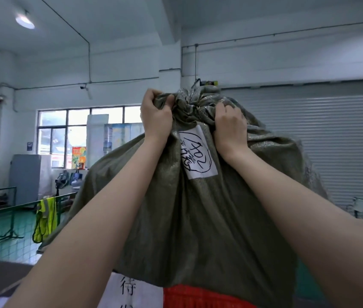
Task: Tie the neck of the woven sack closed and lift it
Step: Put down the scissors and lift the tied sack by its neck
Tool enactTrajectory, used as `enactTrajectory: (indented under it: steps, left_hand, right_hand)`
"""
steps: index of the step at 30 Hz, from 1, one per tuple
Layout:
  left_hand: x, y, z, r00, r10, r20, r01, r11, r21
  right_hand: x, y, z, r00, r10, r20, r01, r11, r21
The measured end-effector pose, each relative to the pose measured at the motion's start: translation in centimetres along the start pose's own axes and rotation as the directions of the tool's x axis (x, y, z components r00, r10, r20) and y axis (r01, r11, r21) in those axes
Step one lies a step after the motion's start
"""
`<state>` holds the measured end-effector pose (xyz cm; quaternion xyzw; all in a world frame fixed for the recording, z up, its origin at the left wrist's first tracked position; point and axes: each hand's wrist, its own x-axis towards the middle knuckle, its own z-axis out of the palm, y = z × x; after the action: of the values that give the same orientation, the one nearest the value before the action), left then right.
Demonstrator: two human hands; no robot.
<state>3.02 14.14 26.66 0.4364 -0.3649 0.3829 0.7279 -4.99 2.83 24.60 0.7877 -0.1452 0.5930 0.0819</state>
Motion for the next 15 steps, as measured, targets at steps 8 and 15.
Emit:
enactTrajectory:
  steps: [8,15]
  left_hand:
    - [1.9,-5.2,1.0,1.0,0.021,0.019,-0.021,1.0,-0.02]
    - [1.3,-14.1,-0.1,0.99,-0.119,0.073,0.124,0.99,-0.066]
  right_hand:
    - [1.6,0.7,6.7,0.985,-0.013,-0.17,0.03,0.995,0.098]
    - [1.3,1.0,16.3,0.973,-0.02,-0.231,0.072,0.973,0.217]
